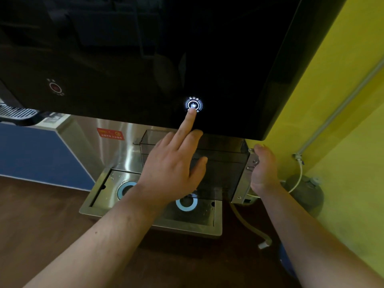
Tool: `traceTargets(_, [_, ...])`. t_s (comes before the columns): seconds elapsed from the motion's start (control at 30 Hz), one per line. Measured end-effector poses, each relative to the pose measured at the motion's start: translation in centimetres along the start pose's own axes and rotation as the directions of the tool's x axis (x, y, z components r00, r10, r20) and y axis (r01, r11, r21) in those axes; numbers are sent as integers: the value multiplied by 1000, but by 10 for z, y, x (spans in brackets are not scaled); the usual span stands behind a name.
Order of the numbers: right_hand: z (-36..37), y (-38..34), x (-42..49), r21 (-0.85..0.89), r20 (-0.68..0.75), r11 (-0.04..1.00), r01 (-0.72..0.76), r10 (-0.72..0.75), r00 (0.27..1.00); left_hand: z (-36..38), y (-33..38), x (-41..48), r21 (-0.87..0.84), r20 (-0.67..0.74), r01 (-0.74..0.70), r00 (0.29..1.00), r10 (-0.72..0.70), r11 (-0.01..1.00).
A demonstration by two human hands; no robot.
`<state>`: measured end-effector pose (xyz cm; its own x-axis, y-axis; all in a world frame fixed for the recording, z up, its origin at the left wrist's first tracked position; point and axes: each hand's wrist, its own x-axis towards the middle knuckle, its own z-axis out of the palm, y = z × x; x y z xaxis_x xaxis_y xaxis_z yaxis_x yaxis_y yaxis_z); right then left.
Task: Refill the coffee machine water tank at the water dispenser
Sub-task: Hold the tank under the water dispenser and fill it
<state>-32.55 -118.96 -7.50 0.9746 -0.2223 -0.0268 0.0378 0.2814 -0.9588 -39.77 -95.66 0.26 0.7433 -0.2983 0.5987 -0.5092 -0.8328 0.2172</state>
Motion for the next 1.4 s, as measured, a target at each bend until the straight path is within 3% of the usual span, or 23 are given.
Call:
traceTargets(0.1, [3, -5, -2, -21, -4, 1000, 5, -5, 1000, 5, -17, -22, -127, -241, 75, 965, -104, 989])
traceTargets(0.13, [4, -4, -1, -43, -29, 999, -4, 3, 1000, 6, -24, -32, -227, -320, 187, 912, -254, 956])
traceTargets(0.17, [5, -6, -1, -59, -49, 998, -6, 3, 999, 8, -31, -41, -365, -342, 339, 817, -464, 867])
traceTargets(0.23, [7, -5, 0, -70, -78, 997, 17, -22, 997, 13, -42, -49, -602, -158, 593, 569, -807, 535])
traceTargets(0.27, [9, -5, -1, -97, -95, 995, 25, -34, 995, 14, -45, -49, -665, -17, 648, 484, -875, 372])
traceTargets(0.33, [11, -7, -3, -135, -98, 990, 45, -58, 993, 17, -48, -46, -706, 200, 687, 428, -881, 174])
traceTargets(0.4, [14, -9, -6, -143, -97, 987, 69, -83, 992, 16, -47, -40, -700, 320, 706, 447, -835, 110])
traceTargets(0.5, [16, -10, -9, -118, -82, 990, 75, -86, 993, 15, -48, -35, -676, 384, 729, 476, -791, 110])
traceTargets(0.63, [21, -12, -12, -166, -80, 979, 120, -134, 988, 18, -52, -25, -700, 378, 708, 478, -793, 92])
traceTargets(0.97, [16, -23, -12, -226, -84, 946, 230, -255, 963, 24, -51, -15, -783, 357, 612, 585, -729, 108])
traceTargets(1.4, [17, -25, -12, -255, -71, 932, 259, -285, 956, 25, -51, -15, -800, 347, 591, 596, -724, 103])
